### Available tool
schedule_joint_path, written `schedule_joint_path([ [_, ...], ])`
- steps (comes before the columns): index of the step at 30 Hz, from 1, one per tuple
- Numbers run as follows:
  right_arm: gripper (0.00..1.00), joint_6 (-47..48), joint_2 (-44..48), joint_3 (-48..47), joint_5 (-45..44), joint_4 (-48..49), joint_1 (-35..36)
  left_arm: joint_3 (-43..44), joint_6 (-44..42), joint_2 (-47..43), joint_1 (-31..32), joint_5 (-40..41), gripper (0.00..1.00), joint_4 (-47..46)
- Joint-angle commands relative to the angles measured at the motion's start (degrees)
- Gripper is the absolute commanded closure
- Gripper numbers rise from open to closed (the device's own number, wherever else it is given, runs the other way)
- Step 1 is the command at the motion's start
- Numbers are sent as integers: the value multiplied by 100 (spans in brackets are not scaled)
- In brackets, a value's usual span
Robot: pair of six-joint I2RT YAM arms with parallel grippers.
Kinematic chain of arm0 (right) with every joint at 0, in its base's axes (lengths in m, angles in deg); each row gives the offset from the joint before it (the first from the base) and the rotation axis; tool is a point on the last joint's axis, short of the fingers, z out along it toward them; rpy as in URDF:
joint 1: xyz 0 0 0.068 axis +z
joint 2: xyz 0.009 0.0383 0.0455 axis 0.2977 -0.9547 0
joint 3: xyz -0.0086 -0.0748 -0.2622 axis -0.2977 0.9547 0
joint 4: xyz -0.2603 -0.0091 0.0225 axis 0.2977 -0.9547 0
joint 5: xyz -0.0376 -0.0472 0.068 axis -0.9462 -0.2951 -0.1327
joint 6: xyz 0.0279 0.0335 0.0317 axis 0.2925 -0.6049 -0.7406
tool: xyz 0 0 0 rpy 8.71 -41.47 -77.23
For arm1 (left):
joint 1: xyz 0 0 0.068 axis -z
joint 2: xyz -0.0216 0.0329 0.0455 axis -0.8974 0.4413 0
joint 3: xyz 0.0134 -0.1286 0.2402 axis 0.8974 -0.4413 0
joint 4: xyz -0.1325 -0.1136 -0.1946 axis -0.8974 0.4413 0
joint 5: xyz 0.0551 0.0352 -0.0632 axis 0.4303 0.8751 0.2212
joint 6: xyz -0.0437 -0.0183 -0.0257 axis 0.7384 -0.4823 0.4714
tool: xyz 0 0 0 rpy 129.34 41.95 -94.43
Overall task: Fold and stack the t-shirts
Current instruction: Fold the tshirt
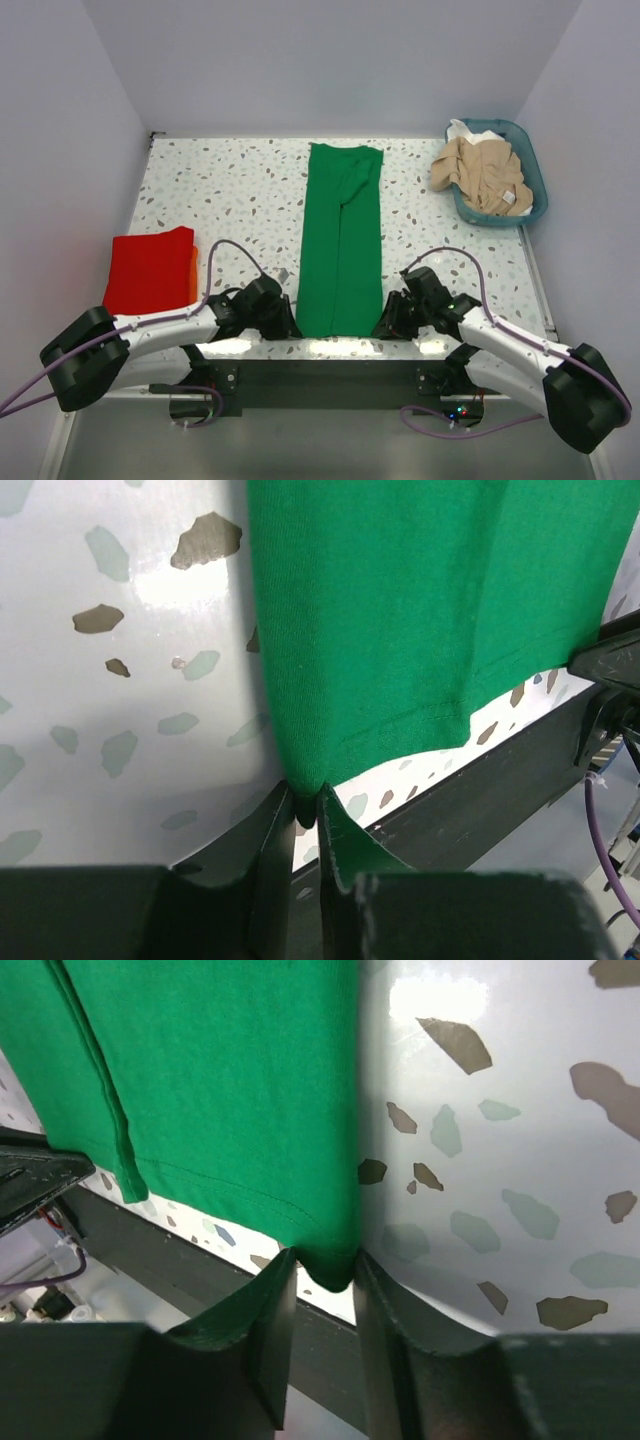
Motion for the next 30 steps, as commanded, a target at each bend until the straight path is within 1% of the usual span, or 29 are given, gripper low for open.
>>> schedule_joint_path([
  [1, 68, -123, -8, 214, -22, -30, -7, -186, -13, 7, 64, 97, 83, 477],
  [2, 73, -123, 1, 214, -22, -30, 2, -134, -31, -2, 64, 115, 85, 504],
  [3, 76, -123, 44, 214, -48, -99, -7, -99, -48, -2, 72, 150, 91, 521],
  [6, 86, -106, 211, 170, -92, -284, -7, 103, -180, -37, 72, 220, 100, 688],
  [8, 92, -79, 325, 100, -127, -451, 2, 261, -224, -89, 73, 290, 100, 793],
  [9, 94, -44, 387, 56, -136, -486, 2, 332, -285, -124, 64, 317, 100, 872],
  [11, 96, 0, 528, -84, -267, -705, -7, 639, -373, -142, 64, 509, 100, 1030],
  [14, 98, 202, 563, -593, -618, -926, -7, 1166, -601, -37, 38, 651, 100, 1215],
  [16, 99, 377, 467, -1050, -812, -1093, -7, 1560, -804, 182, -6, 757, 100, 1233],
  [20, 100, 606, -164, -1831, -1155, -971, -33, 2186, -1129, 674, -208, 757, 100, 1155],
  [21, 100, 676, -305, -1947, -1173, -909, -77, 2439, -1260, 875, -322, 774, 100, 1146],
  [26, 100, 835, -1070, -2675, -1331, -461, -332, 3152, -1481, 1412, -770, 844, 100, 1163],
  [27, 100, 896, -1350, -2800, -1392, -399, -445, 3258, -1507, 1570, -936, 827, 100, 1120],
  [29, 100, 949, -1694, -3028, -1463, -277, -551, 3627, -1551, 1755, -1052, 879, 100, 1084],
  [30, 100, 993, -2052, -3282, -1550, -163, -613, 3898, -1560, 1991, -1148, 1054, 100, 1084],
])
